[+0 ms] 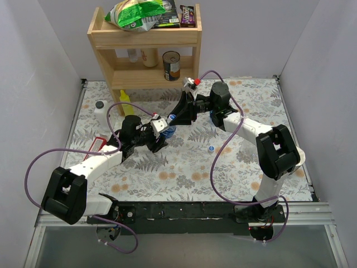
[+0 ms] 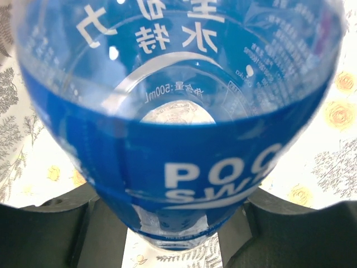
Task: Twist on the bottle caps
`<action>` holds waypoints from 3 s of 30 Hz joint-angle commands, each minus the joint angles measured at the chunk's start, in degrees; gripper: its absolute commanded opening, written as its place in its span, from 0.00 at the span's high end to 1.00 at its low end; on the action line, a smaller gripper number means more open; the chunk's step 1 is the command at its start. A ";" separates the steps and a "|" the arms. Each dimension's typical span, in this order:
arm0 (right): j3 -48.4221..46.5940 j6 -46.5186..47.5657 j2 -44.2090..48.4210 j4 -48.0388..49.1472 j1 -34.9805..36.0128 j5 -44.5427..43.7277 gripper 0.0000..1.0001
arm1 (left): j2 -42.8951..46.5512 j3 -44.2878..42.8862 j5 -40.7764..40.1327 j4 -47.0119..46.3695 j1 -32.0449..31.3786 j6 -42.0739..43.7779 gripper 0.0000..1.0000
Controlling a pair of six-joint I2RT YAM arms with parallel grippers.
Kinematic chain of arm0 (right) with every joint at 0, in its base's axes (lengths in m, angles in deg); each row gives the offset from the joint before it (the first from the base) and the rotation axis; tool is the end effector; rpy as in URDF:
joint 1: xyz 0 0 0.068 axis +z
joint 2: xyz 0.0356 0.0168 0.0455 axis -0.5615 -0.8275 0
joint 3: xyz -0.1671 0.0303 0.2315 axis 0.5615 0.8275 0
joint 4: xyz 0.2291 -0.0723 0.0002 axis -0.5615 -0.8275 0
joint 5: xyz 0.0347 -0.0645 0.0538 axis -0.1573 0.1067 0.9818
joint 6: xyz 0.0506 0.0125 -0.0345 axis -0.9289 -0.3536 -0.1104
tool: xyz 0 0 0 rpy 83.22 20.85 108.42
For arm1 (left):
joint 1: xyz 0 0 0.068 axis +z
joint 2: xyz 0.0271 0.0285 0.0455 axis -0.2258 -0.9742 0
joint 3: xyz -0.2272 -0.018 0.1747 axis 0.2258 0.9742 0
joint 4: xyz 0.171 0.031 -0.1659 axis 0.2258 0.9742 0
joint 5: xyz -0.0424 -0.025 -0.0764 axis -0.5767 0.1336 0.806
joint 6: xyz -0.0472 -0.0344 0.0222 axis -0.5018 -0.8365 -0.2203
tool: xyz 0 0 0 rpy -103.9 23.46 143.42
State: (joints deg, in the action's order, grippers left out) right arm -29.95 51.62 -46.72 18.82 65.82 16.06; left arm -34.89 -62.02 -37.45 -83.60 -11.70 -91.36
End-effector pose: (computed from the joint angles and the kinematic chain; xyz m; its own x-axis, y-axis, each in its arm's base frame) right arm 0.3084 0.2430 0.3392 -0.2530 0.0175 -0.9673 -0.9424 -0.2307 0.2423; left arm 0.2220 -0.1292 0.2437 -0.6343 0.1027 -0.7662 0.6347 0.6351 -0.4403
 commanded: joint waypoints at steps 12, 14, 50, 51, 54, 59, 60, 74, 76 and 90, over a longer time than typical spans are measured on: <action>3.46 1.12 4.25 -9.51 0.68 -2.54 0.31 | 3.47 0.13 7.44 -8.19 2.08 -11.91 1.00; 3.02 3.66 4.78 -12.74 0.51 -2.10 0.26 | 3.55 0.57 7.88 -8.19 2.08 -12.53 1.00; -39.96 115.20 -1.55 -119.81 3.23 -15.72 0.17 | -5.41 -9.54 17.29 23.89 2.08 18.40 1.00; -39.70 115.38 -1.28 -119.81 3.41 -15.81 0.18 | -5.67 -9.71 16.86 24.24 2.08 18.49 1.00; -39.17 116.08 -0.93 -119.81 4.20 -15.90 0.21 | -5.94 -9.98 16.24 24.42 2.08 19.11 1.00; -39.43 116.43 -1.10 -119.81 5.16 -15.46 0.25 | -6.90 -10.15 15.53 24.59 2.08 19.20 1.00; -39.61 116.52 -1.19 -119.81 5.25 -15.54 0.25 | -7.08 -10.15 15.45 24.59 2.08 19.20 1.00; -40.49 116.70 -2.25 -119.81 6.13 -16.86 0.44 | -6.99 -10.42 14.74 24.94 2.08 19.81 1.00; -40.49 116.70 -2.42 -119.72 6.13 -17.04 0.46 | -6.99 -10.33 14.57 24.94 2.08 19.81 1.00; -42.24 106.62 -5.76 -116.74 6.84 -18.53 0.64 | -6.38 -10.24 12.81 22.75 2.08 18.07 1.00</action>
State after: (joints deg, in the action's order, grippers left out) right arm -69.82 165.82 -50.56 -99.21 72.18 -2.60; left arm -43.15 -70.63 -24.01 -58.53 -9.96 -71.73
